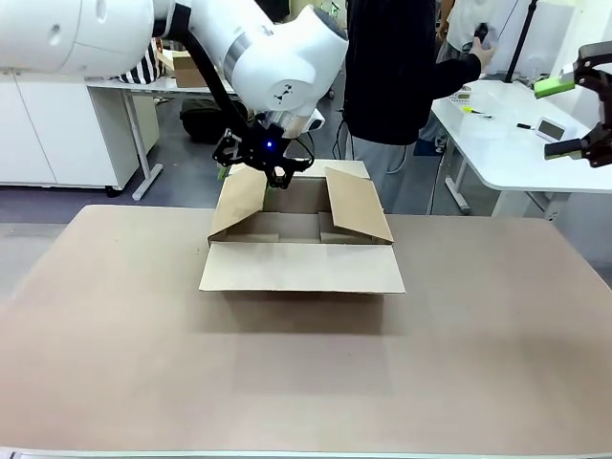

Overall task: Pack the gift set into the box.
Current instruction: Place both hands on the side flaps of the Package Box and spread them outward.

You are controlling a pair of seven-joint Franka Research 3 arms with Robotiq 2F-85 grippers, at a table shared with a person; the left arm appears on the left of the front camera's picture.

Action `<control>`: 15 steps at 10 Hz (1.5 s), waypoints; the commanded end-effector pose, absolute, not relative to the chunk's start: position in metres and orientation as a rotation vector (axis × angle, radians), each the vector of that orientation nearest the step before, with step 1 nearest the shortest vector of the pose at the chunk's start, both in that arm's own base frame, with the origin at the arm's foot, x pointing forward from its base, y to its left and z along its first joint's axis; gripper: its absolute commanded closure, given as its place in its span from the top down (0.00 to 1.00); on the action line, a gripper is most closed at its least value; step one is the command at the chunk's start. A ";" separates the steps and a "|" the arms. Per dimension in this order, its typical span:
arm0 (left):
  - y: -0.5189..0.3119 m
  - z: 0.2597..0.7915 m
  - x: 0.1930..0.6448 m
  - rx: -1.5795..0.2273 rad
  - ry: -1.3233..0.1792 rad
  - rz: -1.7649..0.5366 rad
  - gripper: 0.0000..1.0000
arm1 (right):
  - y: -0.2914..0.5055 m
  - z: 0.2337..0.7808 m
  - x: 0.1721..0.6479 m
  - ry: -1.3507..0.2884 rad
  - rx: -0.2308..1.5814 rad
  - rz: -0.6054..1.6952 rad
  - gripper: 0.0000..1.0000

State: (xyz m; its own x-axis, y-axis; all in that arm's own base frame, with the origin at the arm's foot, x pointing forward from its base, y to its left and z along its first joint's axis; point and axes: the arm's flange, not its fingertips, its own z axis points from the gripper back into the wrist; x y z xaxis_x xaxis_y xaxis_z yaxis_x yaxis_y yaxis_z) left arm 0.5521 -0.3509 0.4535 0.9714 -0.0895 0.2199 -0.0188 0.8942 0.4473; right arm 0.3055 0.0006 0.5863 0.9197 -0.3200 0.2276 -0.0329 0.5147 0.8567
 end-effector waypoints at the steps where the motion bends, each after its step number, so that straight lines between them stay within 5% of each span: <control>1: -0.331 0.470 0.542 0.486 -0.280 -0.009 1.00 | 0.003 0.588 0.308 -0.396 1.043 -0.159 1.00; 8: -0.228 0.500 0.549 0.319 -0.236 0.107 1.00 | 0.003 0.588 0.308 -0.396 1.043 -0.159 1.00; 15: -0.134 0.457 0.546 0.020 -0.124 0.205 1.00 | 0.003 0.588 0.308 -0.396 1.043 -0.159 1.00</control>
State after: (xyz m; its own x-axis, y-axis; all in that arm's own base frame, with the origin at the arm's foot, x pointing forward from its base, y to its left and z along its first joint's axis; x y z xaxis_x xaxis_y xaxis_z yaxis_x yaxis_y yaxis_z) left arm 0.5549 -0.1434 0.4623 0.9682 0.2166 0.1253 -0.2254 0.9724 0.0606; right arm 0.3053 0.0008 0.5863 0.9205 -0.3181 0.2267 -0.0331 0.5148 0.8567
